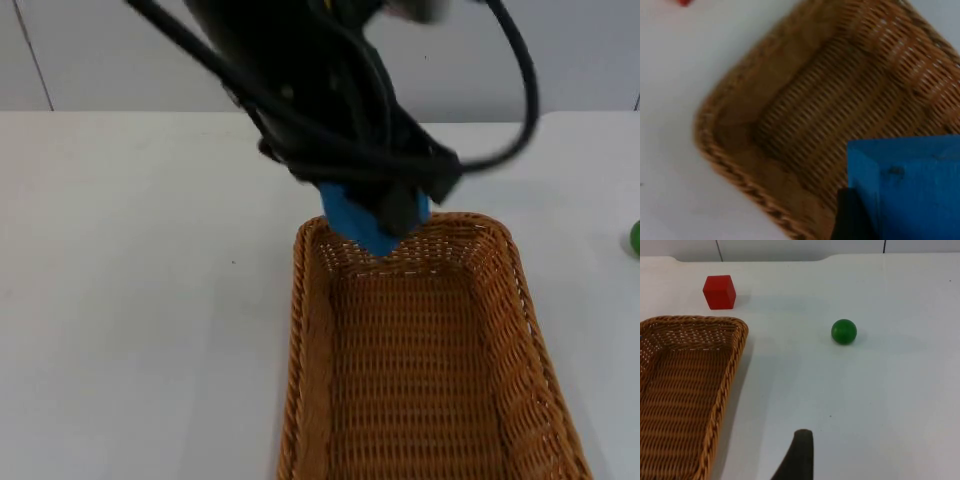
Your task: Place all geometric objects except the red cube into the basket.
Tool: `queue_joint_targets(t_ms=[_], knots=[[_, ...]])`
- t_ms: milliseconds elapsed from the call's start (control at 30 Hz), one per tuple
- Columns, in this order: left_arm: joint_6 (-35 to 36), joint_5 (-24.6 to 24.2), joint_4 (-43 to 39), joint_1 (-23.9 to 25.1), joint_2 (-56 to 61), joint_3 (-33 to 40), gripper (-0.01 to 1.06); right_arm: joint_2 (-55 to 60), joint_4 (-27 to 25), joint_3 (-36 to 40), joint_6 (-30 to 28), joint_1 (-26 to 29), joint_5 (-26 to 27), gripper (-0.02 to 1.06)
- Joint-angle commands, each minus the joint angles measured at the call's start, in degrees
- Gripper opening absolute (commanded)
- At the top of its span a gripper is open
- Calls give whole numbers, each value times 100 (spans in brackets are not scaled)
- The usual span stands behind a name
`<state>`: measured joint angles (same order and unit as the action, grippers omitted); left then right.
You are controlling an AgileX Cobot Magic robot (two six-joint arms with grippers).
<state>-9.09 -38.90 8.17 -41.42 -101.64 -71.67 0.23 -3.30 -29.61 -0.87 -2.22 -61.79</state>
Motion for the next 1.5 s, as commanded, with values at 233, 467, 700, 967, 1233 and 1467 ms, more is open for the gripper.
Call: queue_joint_targets(t_ms=[233,467,700,967,1233,1467], knots=[[217,1257,-76,-781,-219,1185,0,-23,41,8,-20,40,-1,78],[217,1719,-104,-939,-924,1252,0,-23,41,8,-20,40,-1,78],[294,1873,-166,-939,-1417,1252,3,-23,41,8,-20,40,-1,78],[360,1850,-166,-939,-1314,1252,77,-23,41,8,-20,40,-1,78],[360,1657,-40,-939,-747,1242,105,-23,41,8,-20,40,-1,78],[360,1291,-28,-939,517,1242,105,-23,41,8,-20,40,-1,78]])
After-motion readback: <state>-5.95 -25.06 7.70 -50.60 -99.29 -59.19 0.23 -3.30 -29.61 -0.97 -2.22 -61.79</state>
